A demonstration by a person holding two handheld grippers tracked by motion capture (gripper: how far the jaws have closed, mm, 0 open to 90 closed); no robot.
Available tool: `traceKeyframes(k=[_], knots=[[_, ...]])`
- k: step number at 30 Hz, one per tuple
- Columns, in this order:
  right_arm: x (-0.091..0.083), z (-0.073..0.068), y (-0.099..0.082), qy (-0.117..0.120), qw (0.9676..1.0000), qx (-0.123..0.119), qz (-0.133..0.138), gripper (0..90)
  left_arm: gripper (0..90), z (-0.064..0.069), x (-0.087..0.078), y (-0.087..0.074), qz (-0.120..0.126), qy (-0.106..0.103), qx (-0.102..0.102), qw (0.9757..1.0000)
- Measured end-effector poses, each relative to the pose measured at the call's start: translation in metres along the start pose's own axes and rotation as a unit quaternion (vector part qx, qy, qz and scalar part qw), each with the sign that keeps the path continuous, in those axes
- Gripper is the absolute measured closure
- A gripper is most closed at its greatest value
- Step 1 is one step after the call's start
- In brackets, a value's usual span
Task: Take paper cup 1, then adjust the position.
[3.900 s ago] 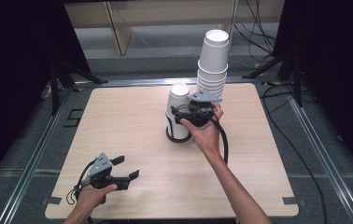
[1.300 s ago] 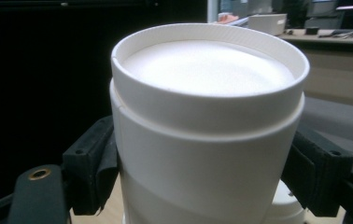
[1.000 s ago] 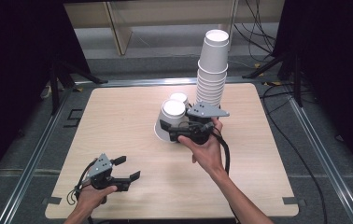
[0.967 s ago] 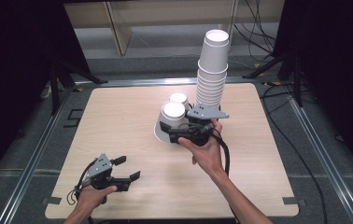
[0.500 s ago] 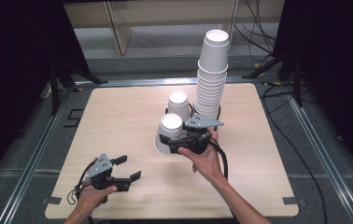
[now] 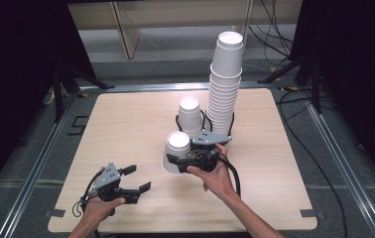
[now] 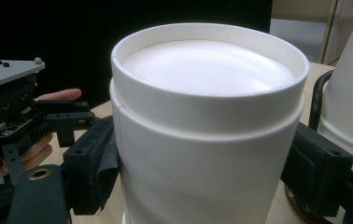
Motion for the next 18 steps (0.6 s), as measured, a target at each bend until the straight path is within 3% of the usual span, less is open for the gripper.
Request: traceKeyframes(k=[5,9,12,13,14,16,17,18], knots=[[0.0,-0.005,-0.001,0.006,0.9999,0.005,-0.007,21.3,14.8,0.0,-0.001,0.0,0.009,-0.005,-0.005,0.9999],[0.004,-0.007,-0.002,0.009,0.9999,-0.007,-0.003,21.3,14.8,0.002,-0.002,0.0,0.006,-0.009,-0.006,0.9999],[0.008,-0.013,-0.005,0.026,0.9996,0.005,-0.007,21.3,14.8,0.004,-0.001,0.001,0.011,-0.016,-0.008,0.9998],[0.009,-0.012,-0.006,0.019,0.9997,-0.009,-0.012,21.3,14.8,0.005,-0.001,0.001,0.01,-0.017,-0.007,0.9998],[0.01,-0.014,-0.006,0.031,0.9995,0.004,-0.01,21.3,14.8,0.006,0.001,0.002,0.022,-0.025,-0.01,0.9994],[0.012,-0.015,-0.007,0.03,0.9995,-0.006,-0.009,21.3,14.8,0.007,0.0,0.003,0.02,-0.025,-0.008,0.9995],[0.012,-0.019,-0.008,0.037,0.9992,0.01,-0.011,21.3,14.8,0.008,0.0,0.004,0.026,-0.03,-0.01,0.9992],[0.013,-0.019,-0.008,0.037,0.9993,0.003,-0.008,21.3,14.8,0.008,0.0,0.004,0.026,-0.033,-0.006,0.9991]])
Point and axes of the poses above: each handheld gripper's, and its own axes: x roughly forward along the jaws, y roughly out of its top, z roughly to its right, the point moved 6 cm from there along x, roughly forward along the jaws, and after that the axes turned 5 degrees about -x, right-handed, at the moved point
